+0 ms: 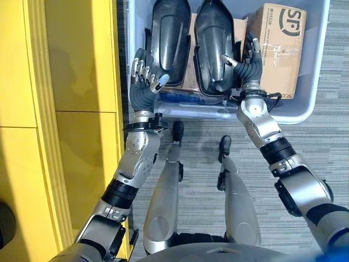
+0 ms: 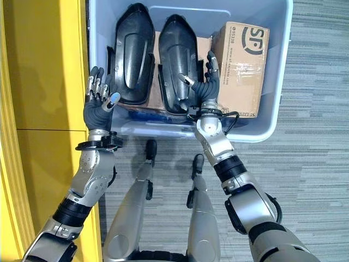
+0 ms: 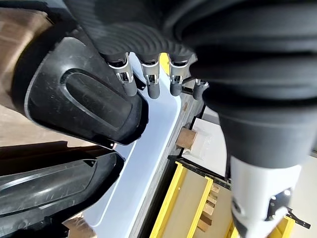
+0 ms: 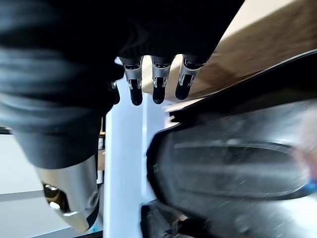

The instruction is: Move parts from the plastic box to the shelf.

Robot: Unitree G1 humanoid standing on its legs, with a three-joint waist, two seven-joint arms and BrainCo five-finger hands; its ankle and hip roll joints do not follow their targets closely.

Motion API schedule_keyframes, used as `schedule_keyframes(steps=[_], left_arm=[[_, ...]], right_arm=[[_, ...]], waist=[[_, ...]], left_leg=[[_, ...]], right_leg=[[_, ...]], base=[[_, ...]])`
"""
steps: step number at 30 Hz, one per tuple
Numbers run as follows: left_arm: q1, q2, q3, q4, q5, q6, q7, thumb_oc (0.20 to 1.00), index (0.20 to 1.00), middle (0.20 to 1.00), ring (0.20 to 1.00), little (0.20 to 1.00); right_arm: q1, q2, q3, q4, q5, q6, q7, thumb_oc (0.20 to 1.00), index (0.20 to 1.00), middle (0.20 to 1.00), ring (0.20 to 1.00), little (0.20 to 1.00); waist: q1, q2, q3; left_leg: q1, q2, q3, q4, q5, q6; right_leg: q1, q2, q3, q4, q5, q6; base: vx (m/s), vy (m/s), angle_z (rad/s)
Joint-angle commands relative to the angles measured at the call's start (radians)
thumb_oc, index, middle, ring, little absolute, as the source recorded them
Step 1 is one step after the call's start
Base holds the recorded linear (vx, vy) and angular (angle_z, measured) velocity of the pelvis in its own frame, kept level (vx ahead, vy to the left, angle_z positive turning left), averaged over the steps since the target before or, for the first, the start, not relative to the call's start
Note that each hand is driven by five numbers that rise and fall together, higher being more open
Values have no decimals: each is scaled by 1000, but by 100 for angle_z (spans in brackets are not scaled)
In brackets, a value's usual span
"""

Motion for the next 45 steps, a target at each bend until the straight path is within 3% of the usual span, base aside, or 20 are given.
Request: schedule_keyframes(steps=[1, 11, 30, 45], left_arm=[[2, 17, 45, -118, 54, -53, 9, 1000, 1000, 1000, 1000, 1000], [28, 19, 53, -132, 52, -53, 8, 1000, 1000, 1000, 1000, 1000], [29, 44, 1, -150, 10, -87, -24, 1000, 1000, 1000, 1000, 1000], [4, 48, -23, -150, 1, -91, -35, 1000, 1000, 1000, 1000, 1000]], right_arm=[[-9, -8, -27, -98, -84, -50, -3, 1000, 1000, 1000, 1000, 1000], [-20, 10, -30, -52, -80, -40, -13, 1000, 1000, 1000, 1000, 1000], [-305, -98, 14, 538, 9, 10, -59, 1000, 1000, 1000, 1000, 1000], [-345, -99, 38, 740, 85, 23, -16, 1000, 1000, 1000, 1000, 1000]], waist=[[2, -35, -12], [7, -33, -13], [52, -10, 3], [62, 1, 3]], left_leg=[[2, 9, -29, 58, -86, -23], [-9, 7, -34, 58, -84, -24], [-43, -1, -40, 60, -80, -17], [-85, -10, -44, 96, -97, -11]], right_leg=[[2, -60, -11, -20, 49, 18], [-5, -62, -14, -20, 49, 17], [-51, -61, -19, 7, 42, 16], [-92, -60, -20, 41, 26, 14]], base=[[0, 0, 0], [0, 0, 0], [-1, 2, 1], [-1, 1, 1]])
